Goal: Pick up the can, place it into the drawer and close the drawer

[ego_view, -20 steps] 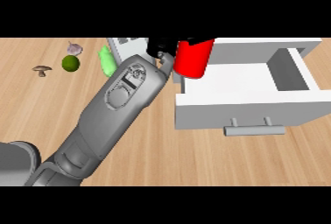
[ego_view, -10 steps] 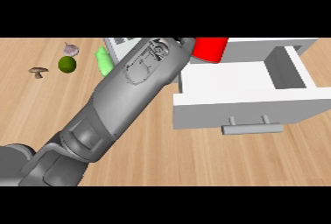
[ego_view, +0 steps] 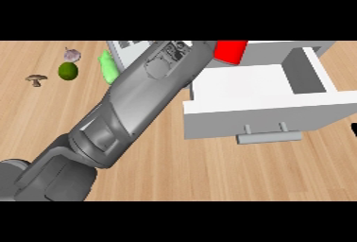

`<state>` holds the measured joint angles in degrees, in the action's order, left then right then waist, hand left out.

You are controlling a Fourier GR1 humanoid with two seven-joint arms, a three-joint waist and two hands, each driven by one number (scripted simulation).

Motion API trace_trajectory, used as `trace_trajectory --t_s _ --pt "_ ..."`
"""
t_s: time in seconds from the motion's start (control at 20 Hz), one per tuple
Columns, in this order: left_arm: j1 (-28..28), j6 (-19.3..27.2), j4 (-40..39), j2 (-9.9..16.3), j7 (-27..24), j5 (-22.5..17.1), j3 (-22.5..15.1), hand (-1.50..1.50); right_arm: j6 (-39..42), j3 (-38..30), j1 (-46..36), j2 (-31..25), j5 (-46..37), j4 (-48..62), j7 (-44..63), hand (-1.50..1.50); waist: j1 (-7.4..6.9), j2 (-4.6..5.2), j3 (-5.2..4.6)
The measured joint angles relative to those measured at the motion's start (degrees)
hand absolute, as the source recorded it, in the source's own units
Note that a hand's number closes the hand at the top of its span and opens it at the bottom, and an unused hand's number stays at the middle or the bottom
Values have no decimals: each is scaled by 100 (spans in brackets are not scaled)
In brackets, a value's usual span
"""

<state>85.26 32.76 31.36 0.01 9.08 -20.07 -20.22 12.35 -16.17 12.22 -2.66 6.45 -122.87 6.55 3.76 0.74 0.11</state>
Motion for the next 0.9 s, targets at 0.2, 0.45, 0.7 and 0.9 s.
trace_trajectory --t_s 0.2,0.45,0.7,0.9 --pt "43 39 -331 0 -242 -212 -204 150 -19 52 -82 19 -60 73 -12 -150 59 24 3" --pt "-60 247 -513 -1 -543 -439 -582 150 -81 103 -260 27 -98 114 48 -150 124 42 4" --pt "-71 368 -713 -1 -727 -589 -881 150 -115 93 -411 -3 -176 288 -17 -150 170 60 4" --pt "-182 436 -799 0 -886 -700 -1126 150 -97 56 -512 -71 -87 255 75 -150 259 78 6"
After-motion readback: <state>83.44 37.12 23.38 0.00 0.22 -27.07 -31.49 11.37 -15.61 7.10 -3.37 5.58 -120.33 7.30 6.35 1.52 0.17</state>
